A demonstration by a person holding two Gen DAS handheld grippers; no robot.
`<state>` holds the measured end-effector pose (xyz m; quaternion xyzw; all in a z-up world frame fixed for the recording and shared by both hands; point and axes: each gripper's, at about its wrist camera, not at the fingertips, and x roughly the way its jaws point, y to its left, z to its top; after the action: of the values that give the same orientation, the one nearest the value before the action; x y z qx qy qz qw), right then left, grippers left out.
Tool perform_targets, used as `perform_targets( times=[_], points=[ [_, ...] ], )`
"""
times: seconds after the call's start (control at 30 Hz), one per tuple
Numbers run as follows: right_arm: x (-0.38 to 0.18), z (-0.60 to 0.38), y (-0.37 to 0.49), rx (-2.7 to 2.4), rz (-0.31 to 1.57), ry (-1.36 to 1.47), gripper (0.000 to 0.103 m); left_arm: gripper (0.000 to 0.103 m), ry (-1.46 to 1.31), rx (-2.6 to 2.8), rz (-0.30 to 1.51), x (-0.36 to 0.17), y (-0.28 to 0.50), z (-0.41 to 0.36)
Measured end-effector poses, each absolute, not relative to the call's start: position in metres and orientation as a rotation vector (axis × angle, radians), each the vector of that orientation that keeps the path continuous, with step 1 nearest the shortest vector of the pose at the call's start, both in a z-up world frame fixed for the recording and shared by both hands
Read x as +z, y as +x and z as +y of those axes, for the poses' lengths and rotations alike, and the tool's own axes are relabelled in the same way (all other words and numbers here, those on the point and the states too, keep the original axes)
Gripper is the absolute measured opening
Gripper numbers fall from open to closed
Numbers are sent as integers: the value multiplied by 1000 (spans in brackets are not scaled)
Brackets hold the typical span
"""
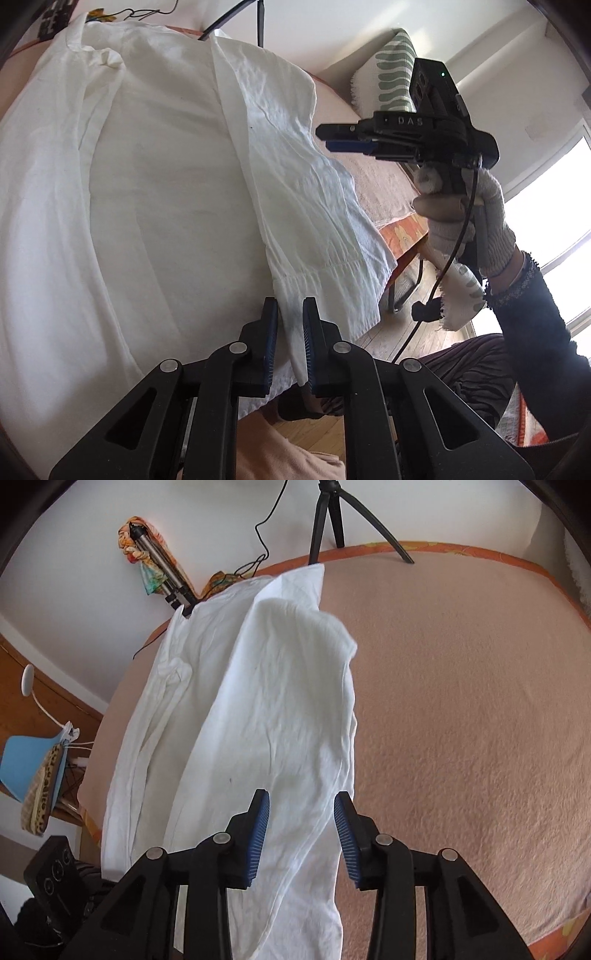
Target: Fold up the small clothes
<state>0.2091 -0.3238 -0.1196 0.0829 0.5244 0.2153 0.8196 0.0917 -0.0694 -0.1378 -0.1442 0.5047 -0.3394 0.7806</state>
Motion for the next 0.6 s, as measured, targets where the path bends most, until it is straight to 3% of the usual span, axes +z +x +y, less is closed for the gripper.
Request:
perform_targets(
  times=[0.07, 0.13, 0.17, 0.2, 0.47, 0.6],
  points=[
    [-132, -322, 200, 459, 1143, 174, 39, 4, -336, -746, 1100, -141, 92, -70],
    [-139, -318, 195, 452, 1129, 158, 29, 3, -384, -761, 1116, -146, 93, -70],
    [-139, -316, 192, 451, 1110, 146, 20, 3, -407, -766, 1122, -146, 93, -69],
    [-140, -314, 191, 449, 1113, 139, 1, 2, -428, -771, 1125, -145, 94, -69],
    [-99, -327, 178, 436, 1016, 143, 0, 2, -607, -859, 1114, -133, 88, -79],
    [-94, -338, 182, 385, 1012, 130, 0, 2, -524, -832, 1136, -144, 88, -96]
  ],
)
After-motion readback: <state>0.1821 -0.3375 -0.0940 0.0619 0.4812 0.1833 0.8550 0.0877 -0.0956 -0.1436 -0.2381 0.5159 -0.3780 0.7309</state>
